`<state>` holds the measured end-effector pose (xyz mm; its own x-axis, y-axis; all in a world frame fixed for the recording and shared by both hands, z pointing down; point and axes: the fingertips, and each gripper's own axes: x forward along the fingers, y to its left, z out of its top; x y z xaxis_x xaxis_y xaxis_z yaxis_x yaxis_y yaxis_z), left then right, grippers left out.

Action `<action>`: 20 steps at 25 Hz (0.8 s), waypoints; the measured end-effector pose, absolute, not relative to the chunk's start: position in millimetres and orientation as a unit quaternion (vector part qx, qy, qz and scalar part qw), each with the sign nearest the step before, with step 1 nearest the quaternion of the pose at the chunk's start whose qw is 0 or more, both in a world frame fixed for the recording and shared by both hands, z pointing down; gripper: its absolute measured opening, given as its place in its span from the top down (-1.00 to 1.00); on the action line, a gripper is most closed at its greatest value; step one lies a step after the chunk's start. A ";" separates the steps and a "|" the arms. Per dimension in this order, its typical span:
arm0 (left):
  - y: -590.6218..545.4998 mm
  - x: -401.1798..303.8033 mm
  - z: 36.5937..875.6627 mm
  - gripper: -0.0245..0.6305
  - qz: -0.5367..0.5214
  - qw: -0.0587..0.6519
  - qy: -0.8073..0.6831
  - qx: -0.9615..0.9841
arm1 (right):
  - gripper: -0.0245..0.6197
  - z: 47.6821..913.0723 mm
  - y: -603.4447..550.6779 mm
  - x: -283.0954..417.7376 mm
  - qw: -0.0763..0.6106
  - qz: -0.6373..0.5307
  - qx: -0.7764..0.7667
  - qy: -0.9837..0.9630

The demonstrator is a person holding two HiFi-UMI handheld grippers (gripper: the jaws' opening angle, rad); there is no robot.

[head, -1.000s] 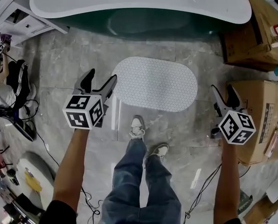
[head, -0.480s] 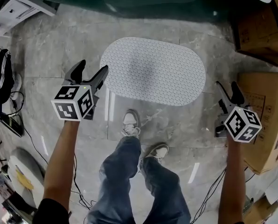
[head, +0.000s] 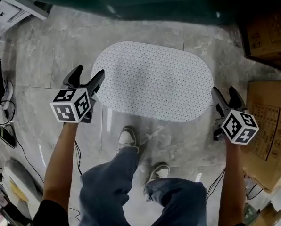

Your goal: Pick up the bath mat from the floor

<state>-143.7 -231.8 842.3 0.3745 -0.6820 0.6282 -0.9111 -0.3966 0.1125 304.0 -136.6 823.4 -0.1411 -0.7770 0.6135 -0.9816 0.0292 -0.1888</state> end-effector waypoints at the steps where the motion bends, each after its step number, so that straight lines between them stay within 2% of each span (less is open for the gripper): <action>1: -234.1 -145.9 853.6 -0.25 0.252 0.227 -0.501 0.797 | -0.20 835.0 -137.8 304.3 0.176 0.292 0.632 -0.696; 20: -251.6 -184.4 1017.3 -0.31 0.288 0.249 -0.496 0.781 | -0.27 995.9 -137.2 335.9 0.195 0.317 0.657 -0.656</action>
<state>-184.4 -251.6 1017.3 0.3429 -0.6306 0.6962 -0.9173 -0.3844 0.1036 335.9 -137.2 995.9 -0.0612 -0.7379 0.6721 -0.9850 -0.0644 -0.1603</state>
